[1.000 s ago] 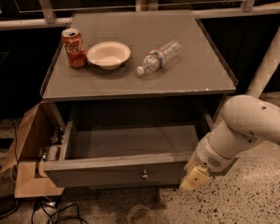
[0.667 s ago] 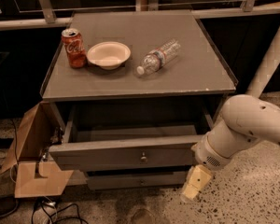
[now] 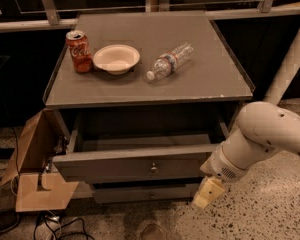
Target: Close top drawer
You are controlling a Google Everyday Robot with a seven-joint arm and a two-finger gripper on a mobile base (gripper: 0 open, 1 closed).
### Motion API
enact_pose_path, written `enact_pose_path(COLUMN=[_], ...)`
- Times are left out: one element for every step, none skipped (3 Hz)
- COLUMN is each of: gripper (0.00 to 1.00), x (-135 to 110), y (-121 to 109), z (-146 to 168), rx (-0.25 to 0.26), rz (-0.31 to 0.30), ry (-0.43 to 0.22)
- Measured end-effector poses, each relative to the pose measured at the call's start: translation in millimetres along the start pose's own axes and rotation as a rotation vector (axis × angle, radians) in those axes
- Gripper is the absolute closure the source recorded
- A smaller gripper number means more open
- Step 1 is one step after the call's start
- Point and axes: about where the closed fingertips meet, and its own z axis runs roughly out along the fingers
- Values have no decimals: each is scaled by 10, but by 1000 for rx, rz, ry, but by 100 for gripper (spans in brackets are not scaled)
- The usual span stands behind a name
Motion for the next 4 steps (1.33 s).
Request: enact_pose_path(gripper=[47, 71, 94, 100], x=[0, 0, 0, 0], y=[0, 0, 0, 1], z=[0, 0, 0, 0], rx=[0, 0, 0, 0], rz=[0, 0, 0, 0], ry=[0, 0, 0, 0])
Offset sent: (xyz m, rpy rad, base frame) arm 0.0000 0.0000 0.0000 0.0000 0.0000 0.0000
